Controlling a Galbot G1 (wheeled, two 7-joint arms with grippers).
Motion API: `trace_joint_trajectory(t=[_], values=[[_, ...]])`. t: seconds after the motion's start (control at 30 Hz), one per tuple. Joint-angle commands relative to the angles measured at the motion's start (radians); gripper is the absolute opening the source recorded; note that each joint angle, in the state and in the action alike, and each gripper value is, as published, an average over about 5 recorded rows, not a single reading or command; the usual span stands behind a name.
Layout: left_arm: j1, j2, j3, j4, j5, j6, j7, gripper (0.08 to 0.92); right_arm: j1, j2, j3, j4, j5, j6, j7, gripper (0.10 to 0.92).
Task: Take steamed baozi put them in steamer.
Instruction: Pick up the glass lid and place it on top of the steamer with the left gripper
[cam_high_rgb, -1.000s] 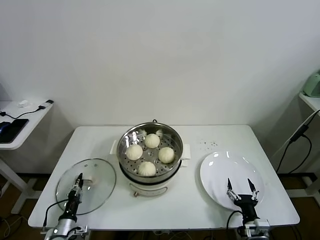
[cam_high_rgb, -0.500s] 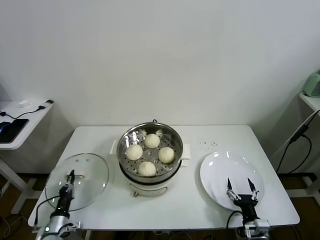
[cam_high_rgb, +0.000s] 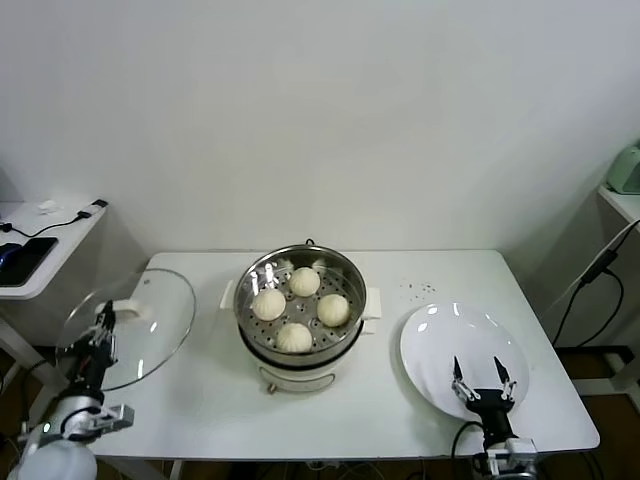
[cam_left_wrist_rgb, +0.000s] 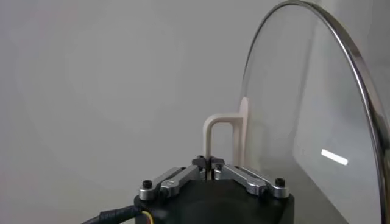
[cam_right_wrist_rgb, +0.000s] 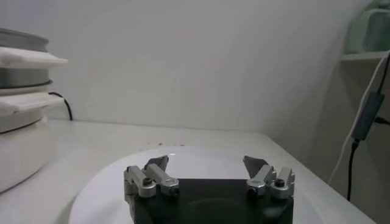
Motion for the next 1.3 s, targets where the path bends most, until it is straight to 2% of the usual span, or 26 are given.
trace_joint_trajectory(t=[0.03, 0.27, 0.5, 0.9, 1.3], values=[[-0.034, 0.002, 0.178, -0.313, 0.058, 0.202, 0.215, 0.125, 0.000, 0.002, -0.003, -0.003, -0.005, 0.010, -0.006, 0.823], [-0.177, -0.086, 0.493, -0.307, 0.301, 0.339, 0.274, 0.125, 0.000, 0.003, -0.008, -0.015, -0.016, 0.041, -0.015, 0.823], [-0.277, -0.198, 0.671, -0.257, 0.420, 0.420, 0.330, 0.125, -0.008, 0.010, -0.008, -0.023, -0.015, 0.082, -0.024, 0.823], [-0.391, -0.311, 0.802, -0.108, 0.529, 0.466, 0.337, 0.125, -0.010, 0.021, -0.008, -0.035, -0.010, 0.104, -0.021, 0.823], [-0.438, -0.346, 0.818, 0.009, 0.574, 0.470, 0.324, 0.125, -0.007, 0.020, -0.007, -0.029, 0.009, 0.103, -0.017, 0.823]])
